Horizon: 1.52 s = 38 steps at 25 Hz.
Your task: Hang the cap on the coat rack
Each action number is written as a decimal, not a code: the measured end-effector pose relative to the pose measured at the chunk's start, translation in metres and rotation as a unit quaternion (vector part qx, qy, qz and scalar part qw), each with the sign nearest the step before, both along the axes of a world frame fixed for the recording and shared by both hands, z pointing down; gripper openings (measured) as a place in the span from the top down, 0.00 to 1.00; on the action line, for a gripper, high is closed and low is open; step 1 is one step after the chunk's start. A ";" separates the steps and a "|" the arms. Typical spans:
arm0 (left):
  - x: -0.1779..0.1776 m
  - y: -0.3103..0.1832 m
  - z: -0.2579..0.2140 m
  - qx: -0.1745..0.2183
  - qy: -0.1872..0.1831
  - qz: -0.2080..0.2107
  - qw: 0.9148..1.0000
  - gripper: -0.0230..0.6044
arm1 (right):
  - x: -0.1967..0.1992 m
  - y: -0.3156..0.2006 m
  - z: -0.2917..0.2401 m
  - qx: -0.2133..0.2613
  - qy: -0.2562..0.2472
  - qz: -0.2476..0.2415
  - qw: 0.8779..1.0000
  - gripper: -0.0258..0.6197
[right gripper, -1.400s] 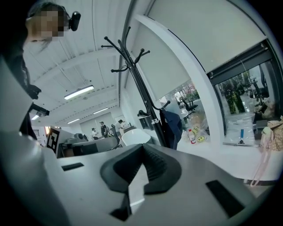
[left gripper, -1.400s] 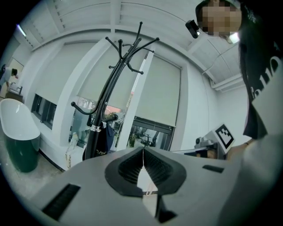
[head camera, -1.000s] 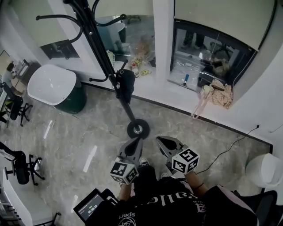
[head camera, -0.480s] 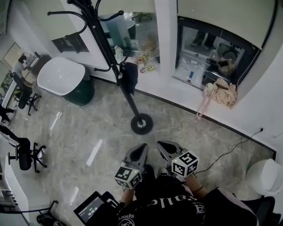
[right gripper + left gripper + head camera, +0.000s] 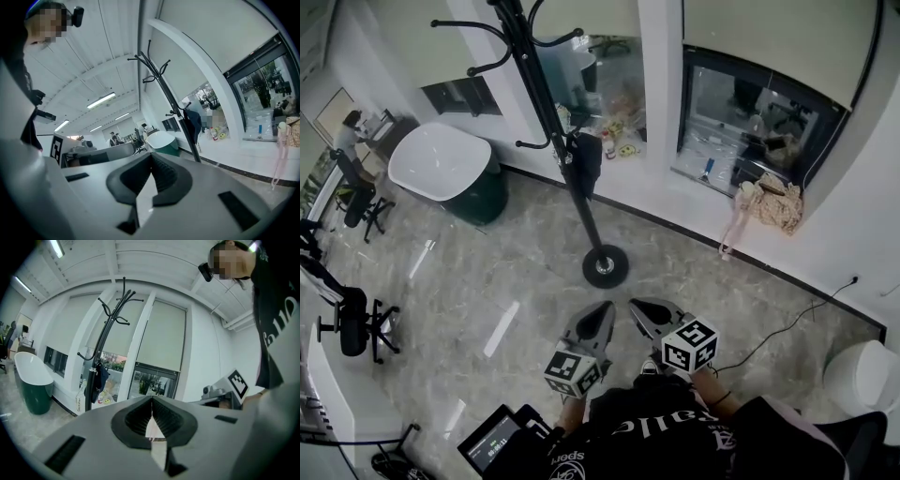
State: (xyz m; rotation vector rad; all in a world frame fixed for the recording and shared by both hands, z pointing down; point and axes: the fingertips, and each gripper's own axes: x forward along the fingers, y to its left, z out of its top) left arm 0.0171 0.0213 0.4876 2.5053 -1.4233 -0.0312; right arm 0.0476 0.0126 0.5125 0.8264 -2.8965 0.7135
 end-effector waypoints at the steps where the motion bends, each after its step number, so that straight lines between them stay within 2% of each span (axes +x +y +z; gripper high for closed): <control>1: -0.004 0.006 -0.001 0.001 0.000 -0.001 1.000 0.96 | -0.004 0.005 -0.002 0.000 -0.002 0.000 1.000 0.94; 15: -0.075 0.106 0.009 -0.009 -0.004 -0.003 1.000 0.96 | -0.072 0.114 0.008 -0.021 0.012 0.000 1.000 0.94; 26: -0.078 0.140 0.013 -0.009 0.008 0.012 1.000 0.96 | -0.071 0.147 0.012 -0.021 0.018 0.018 0.999 0.94; 38: -0.088 0.156 0.007 -0.005 0.005 0.000 1.000 0.96 | -0.077 0.156 0.007 -0.016 0.018 0.012 1.000 0.94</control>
